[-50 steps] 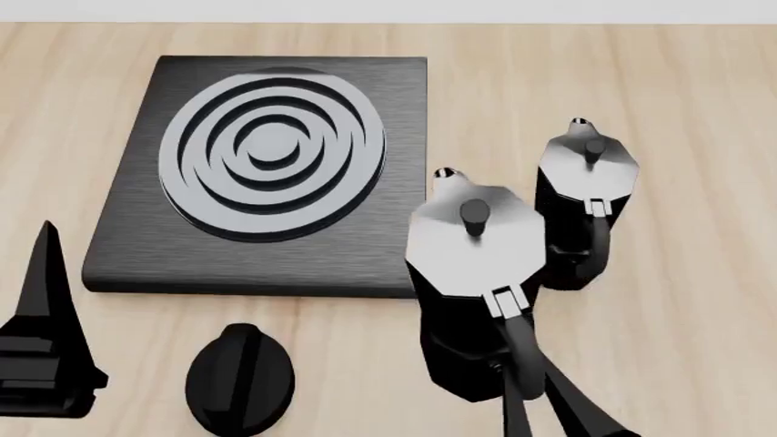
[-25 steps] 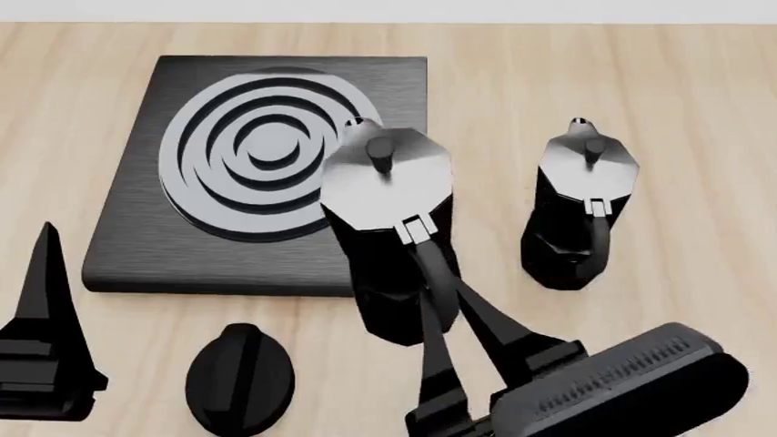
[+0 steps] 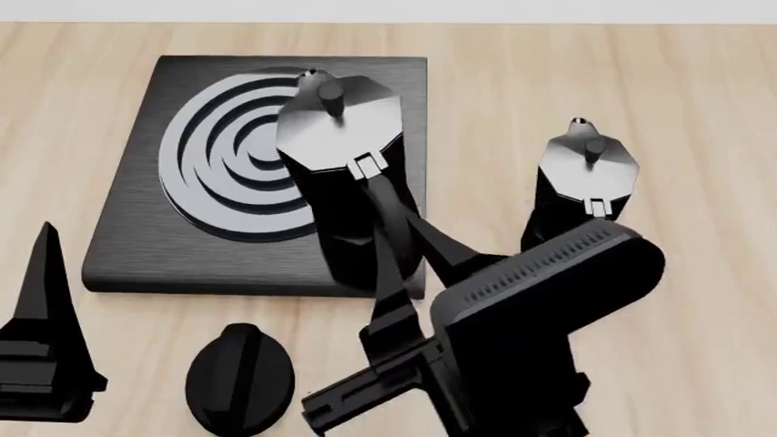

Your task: Put the right moka pot on the stove.

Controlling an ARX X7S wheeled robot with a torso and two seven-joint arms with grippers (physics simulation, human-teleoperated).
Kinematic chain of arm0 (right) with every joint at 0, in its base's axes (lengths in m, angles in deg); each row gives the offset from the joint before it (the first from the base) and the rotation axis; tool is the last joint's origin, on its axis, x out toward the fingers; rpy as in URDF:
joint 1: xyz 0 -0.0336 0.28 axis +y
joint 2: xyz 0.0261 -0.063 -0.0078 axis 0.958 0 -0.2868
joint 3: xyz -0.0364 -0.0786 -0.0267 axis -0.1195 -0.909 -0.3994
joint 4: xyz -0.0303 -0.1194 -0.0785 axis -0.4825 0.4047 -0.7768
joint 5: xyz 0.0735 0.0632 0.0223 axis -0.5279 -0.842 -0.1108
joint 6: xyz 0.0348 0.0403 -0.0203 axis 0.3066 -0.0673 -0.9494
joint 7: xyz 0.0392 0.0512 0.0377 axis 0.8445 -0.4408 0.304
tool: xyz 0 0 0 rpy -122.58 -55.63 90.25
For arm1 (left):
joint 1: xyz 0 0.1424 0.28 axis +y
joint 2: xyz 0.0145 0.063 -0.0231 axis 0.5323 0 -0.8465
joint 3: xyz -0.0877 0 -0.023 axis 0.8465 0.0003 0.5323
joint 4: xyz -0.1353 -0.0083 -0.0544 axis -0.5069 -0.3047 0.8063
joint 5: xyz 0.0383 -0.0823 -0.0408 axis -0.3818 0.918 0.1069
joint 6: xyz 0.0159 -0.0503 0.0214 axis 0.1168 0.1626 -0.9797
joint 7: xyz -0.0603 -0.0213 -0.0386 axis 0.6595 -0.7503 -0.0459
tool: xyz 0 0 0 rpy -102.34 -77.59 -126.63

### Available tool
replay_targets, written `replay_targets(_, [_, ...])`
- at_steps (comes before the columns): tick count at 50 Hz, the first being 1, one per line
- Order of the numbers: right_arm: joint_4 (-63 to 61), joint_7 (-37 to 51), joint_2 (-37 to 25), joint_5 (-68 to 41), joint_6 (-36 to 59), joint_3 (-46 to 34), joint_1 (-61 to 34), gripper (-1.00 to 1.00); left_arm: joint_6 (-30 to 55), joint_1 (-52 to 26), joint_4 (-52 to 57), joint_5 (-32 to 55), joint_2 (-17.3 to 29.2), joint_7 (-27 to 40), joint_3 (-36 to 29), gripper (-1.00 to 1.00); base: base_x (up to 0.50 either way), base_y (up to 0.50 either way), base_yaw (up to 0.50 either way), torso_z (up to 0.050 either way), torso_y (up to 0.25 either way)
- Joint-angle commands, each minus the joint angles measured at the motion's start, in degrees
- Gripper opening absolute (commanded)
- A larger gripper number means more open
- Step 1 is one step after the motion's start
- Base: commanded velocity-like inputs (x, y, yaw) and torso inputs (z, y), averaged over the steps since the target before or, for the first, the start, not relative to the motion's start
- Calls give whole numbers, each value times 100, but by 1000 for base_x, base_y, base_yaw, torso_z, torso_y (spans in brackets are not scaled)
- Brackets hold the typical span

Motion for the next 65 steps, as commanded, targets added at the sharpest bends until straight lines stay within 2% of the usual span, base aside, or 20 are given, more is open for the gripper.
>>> replay_targets(1, [372,-129,259,226,65,-276,-633,-100,-29,-2,-7,24,12,8,-1,100,0,0,0,0,0])
replay_targets(21, [1437,-351,731,557,-158,-739,-1436,-100,-87,15,2,55,39,38,10,100,0,0,0,0,1])
replay_targets(43, [3129,-718,1316,888,-947,-1048,-2092,-100,-201,38,-5,61,67,6,-3,100,0,0,0,0,1])
replay_targets(65, [5524,-1099,2040,1167,-2221,-1189,-2702,-100,-235,30,9,94,95,58,7,100,0,0,0,0,1])
